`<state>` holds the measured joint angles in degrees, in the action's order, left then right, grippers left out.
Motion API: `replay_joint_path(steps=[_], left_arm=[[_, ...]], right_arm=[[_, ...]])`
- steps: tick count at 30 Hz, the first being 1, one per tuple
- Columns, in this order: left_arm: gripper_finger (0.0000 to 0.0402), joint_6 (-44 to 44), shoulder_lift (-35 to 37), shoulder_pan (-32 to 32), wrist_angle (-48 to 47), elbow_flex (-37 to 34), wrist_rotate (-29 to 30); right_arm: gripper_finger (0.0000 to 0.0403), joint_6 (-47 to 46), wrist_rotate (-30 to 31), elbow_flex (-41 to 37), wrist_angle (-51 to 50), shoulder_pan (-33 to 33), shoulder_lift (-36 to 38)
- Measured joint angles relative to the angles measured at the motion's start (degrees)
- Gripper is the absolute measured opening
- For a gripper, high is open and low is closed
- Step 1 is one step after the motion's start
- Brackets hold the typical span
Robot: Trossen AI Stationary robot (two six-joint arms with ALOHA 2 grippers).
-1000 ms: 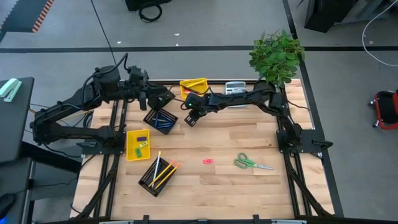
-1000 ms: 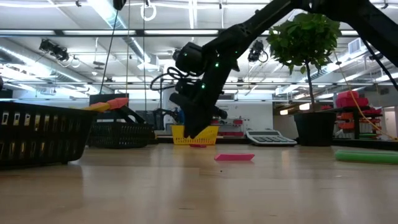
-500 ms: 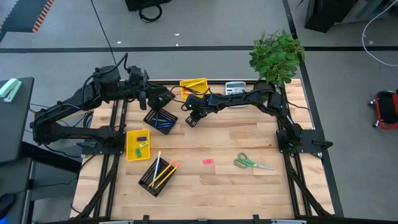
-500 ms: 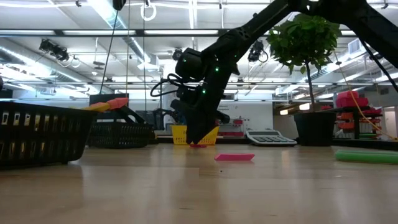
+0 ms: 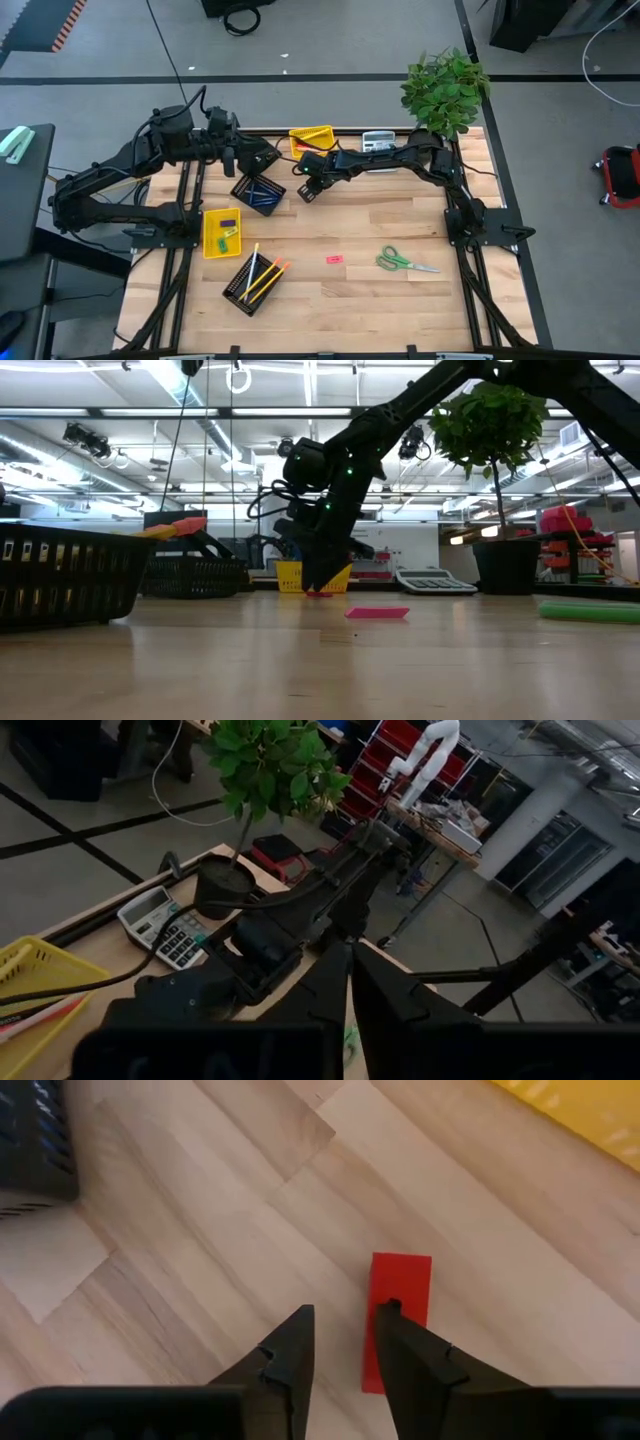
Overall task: Sort crayons/erasers/pens/pencils in bins
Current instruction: Put the red eraser into the bottom yellow basket
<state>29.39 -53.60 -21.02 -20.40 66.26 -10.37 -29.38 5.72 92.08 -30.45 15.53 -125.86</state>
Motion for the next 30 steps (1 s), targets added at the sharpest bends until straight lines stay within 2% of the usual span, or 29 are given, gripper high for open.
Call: replay_joint_path(steps=[11,22,26,30], left_arm=[[0.001,-0.04,0.0,0.0,-0.04,0.0,0.0],[0.0027,-0.55,0.02,0.0,-0.23,0.0,-1.57],[0.0015,-1.45,0.02,-0.02,-0.65,-0.01,-1.57],[0.001,-3.91,0.02,0.31,-0.9,0.0,-1.7]], right_arm=[[0.0085,-0.4,-0.28,0.08,-3.69,-0.31,0.11],[0.0024,-3.55,-5.76,-0.37,-7.77,-2.1,3.6],[0.0007,-3.53,-4.35,-0.18,-8.44,-1.9,6.47],[0.0006,-3.44,-1.02,-0.17,-8.79,-2.21,9.85]])
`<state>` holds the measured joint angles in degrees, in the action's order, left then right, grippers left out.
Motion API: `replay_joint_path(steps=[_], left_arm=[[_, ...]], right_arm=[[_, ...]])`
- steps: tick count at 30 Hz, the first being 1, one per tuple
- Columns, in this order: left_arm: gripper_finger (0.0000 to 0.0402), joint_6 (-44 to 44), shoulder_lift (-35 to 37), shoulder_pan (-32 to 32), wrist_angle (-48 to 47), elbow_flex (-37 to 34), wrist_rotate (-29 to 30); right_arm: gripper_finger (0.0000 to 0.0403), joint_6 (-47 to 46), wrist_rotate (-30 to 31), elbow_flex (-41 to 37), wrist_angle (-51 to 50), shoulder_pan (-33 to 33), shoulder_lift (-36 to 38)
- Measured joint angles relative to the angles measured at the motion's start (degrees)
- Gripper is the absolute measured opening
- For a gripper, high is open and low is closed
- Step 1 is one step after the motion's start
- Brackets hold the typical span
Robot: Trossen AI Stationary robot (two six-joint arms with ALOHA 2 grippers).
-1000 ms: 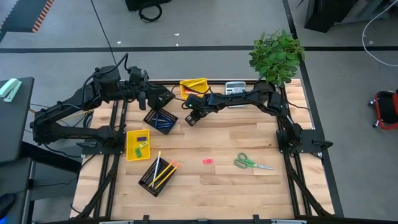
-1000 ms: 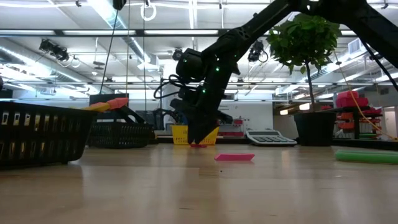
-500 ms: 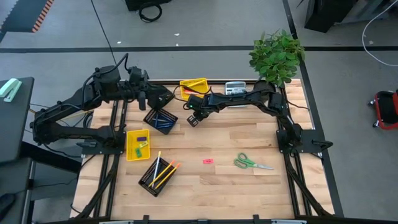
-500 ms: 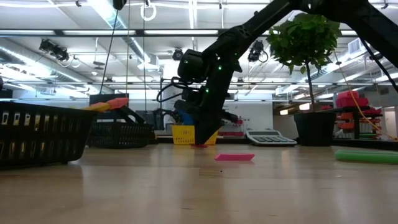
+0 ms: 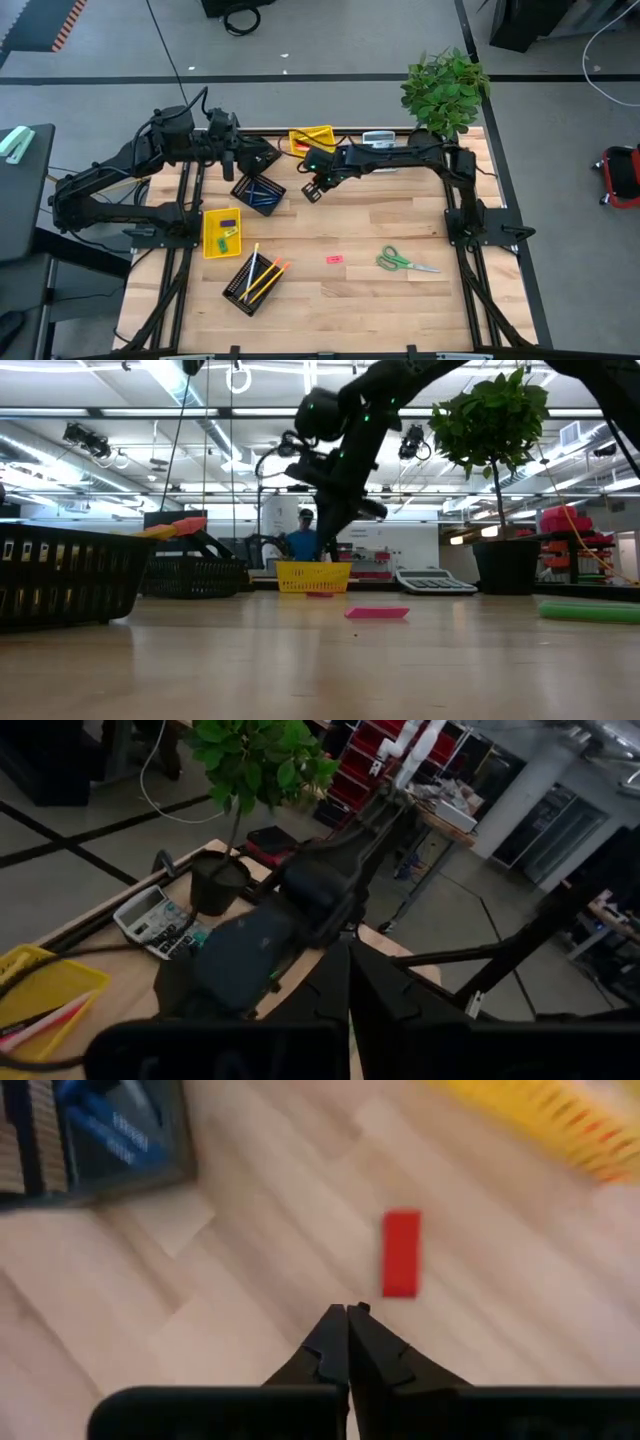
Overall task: Sort crayons/erasers/pens/pencils in bins
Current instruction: Put the red eraser into the bottom yellow basket
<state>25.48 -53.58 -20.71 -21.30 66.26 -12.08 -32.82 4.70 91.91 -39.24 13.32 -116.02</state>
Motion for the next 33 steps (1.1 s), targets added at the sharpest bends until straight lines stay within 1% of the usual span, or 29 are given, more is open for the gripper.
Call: replay_joint_path(steps=[3,6,8,12,15,17,19,24,28,30,33], left_arm=[[0.0016,-0.97,0.0,0.0,-0.02,0.0,-0.04],[0.0027,-1.16,0.0,0.0,-0.04,0.0,-0.02],[0.0031,-1.97,0.0,0.0,-0.07,0.0,0.0],[0.0032,-3.64,0.0,0.01,-0.44,-0.01,0.49],[0.0025,-2.03,-0.02,0.1,-1.77,-0.01,0.51],[0.0019,-1.42,-0.02,0.61,-2.64,-0.02,-1.2],[0.0014,-1.25,0.02,1.42,-3.49,-0.02,-3.14],[0.0011,-1.12,0.09,4.16,-5.53,0.0,-3.69],[0.0022,-0.42,0.09,4.94,-5.94,-0.02,-3.67],[0.0027,-0.38,0.09,4.96,-6.57,0.0,-3.74],[0.0028,-0.58,0.09,4.95,-8.5,-0.01,-4.29]], right_arm=[[0.0014,1.43,3.41,0.03,0.17,0.15,1.1],[0.0034,2.38,4.34,0.02,0.88,0.88,1.06],[0.0053,3.01,4.19,0.07,2.42,1.2,0.42],[0.0104,5.84,3.08,-0.04,5.76,1.17,-1.62],[0.014,5.95,2.87,-0.02,7.9,1.14,-2.49],[0.0158,5.29,2.87,-1.12,8.6,1.16,-2.48],[0.0171,4.9,2.86,-3.14,11.38,1.16,-2.48],[0.0183,4.23,2.33,-6.92,12.08,1.17,-2.48],[0.0184,2.97,1.87,-8.47,12.38,1.68,-2.59],[0.0184,4.21,1.89,-8.92,14.82,1.7,-2.48],[0.0184,8.45,1.87,-9.84,19.47,1.51,-2.48]])
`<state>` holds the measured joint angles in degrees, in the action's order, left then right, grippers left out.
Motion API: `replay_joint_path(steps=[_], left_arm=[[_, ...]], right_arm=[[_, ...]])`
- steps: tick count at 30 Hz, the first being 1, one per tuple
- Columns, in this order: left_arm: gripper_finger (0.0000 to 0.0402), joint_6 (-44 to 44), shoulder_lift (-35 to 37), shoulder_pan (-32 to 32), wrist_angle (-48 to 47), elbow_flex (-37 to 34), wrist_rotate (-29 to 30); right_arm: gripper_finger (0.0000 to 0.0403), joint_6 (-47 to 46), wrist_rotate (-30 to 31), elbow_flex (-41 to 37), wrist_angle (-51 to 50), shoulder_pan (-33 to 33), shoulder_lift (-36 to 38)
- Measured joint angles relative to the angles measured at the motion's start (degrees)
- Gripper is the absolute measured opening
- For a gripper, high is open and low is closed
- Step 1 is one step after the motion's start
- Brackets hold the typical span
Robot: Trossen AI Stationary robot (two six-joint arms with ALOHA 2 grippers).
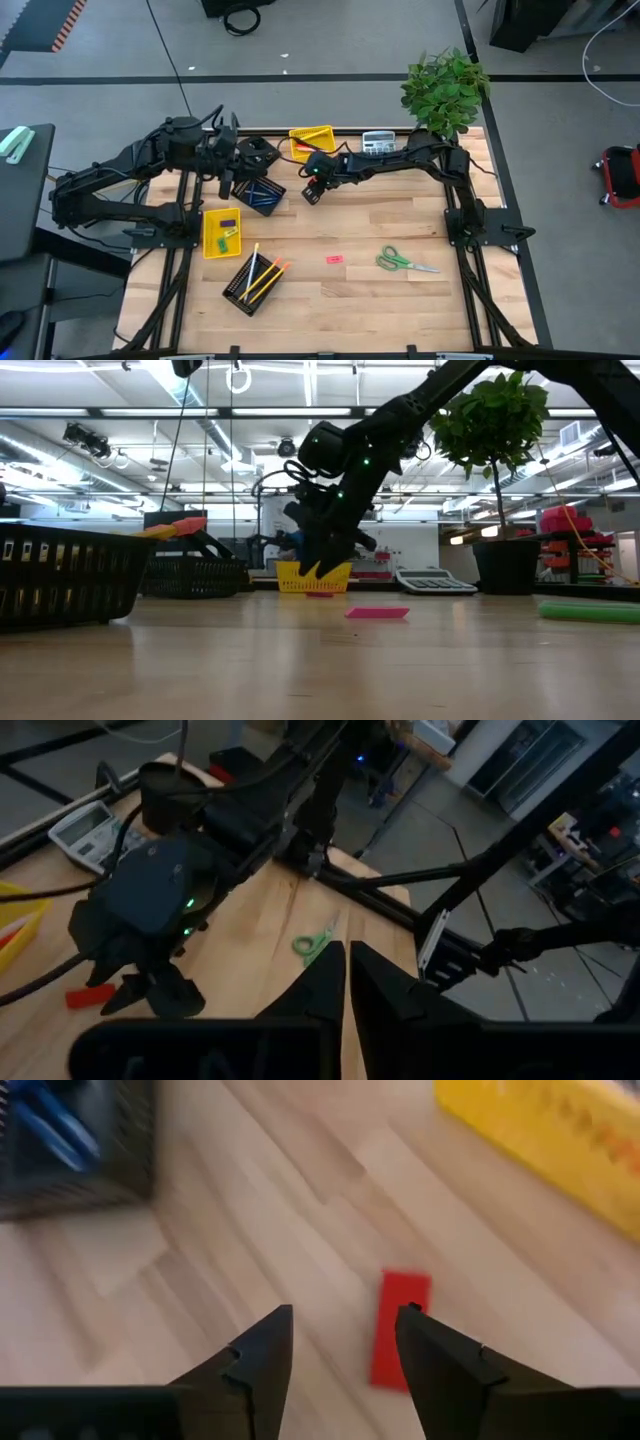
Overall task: Sort crayons/erasers/pens/pencils in bins
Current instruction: Put the red eraser into the bottom yellow basket
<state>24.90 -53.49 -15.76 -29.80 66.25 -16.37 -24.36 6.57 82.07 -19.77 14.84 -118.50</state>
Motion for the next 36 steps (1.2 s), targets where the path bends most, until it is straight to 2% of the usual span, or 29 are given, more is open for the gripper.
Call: replay_joint_path(steps=[3,9,16,20,28,36], left_arm=[[0.0021,-0.09,-0.01,-0.01,-1.21,0.01,0.01],[0.001,-1.44,-0.14,-0.01,-1.57,0.01,0.01],[0.0026,-1.43,-0.12,-0.01,-3.19,0.01,0.97],[0.0026,-0.04,-0.13,-0.03,-3.15,0.01,3.0],[0.001,0.38,-0.11,-0.01,-3.32,0.0,3.03],[0.0027,1.44,-0.11,-0.03,-3.46,0.0,3.09]], right_arm=[[0.0184,2.12,0.0,-1.78,5.21,-0.14,0.04],[0.0184,2.53,1.35,-6.78,8.53,0.47,0.02],[0.0182,0.58,0.76,-10.47,11.45,0.88,0.37],[0.0164,0.73,0.49,-10.59,12.79,0.4,0.28],[0.0108,0.09,2.91,-10.68,13.78,0.64,0.09],[0.0082,-3.67,2.77,-10.68,13.79,1.28,0.1]])
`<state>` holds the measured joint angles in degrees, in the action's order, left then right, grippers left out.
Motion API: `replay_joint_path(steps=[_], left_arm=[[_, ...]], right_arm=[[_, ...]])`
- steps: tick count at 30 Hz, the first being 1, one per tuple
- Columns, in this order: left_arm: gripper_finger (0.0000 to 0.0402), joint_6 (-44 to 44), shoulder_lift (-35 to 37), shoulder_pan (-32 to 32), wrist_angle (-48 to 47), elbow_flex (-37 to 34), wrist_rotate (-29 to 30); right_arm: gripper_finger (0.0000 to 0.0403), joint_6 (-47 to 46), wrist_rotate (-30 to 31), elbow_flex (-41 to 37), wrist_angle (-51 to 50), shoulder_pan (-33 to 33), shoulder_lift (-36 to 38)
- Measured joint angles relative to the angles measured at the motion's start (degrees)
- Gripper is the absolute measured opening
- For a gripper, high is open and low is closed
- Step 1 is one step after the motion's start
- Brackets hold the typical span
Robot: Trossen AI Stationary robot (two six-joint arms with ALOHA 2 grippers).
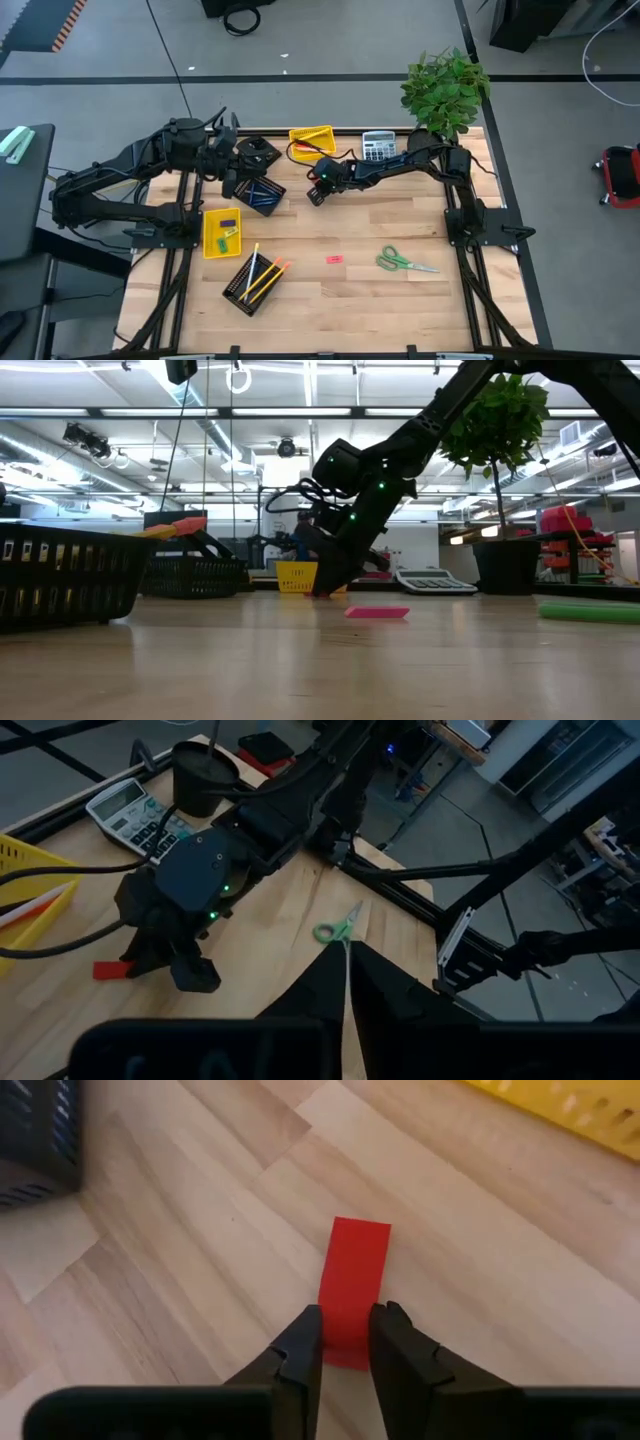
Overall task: Sort crayons/erasers/pens/pencils in bins
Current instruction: Put the red eraser into the bottom yellow basket
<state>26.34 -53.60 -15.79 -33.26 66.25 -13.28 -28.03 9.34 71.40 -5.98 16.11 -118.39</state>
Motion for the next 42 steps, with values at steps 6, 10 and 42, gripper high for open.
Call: replay_joint_path(steps=[6,10,42], left_arm=[[0.0013,-2.77,0.02,0.0,-0.02,0.01,0.15],[0.001,-7.24,0.02,-0.16,0.2,0.01,0.79],[0.0272,-72.27,-11.04,-0.04,15.5,-0.01,10.6]], right_arm=[[0.0081,-4.26,-5.47,0.33,-2.14,-0.07,2.31],[0.0081,-6.71,-8.73,0.95,-2.83,-0.8,7.15],[0.008,-29.83,-15.47,1.05,-5.77,-5.11,35.15]])
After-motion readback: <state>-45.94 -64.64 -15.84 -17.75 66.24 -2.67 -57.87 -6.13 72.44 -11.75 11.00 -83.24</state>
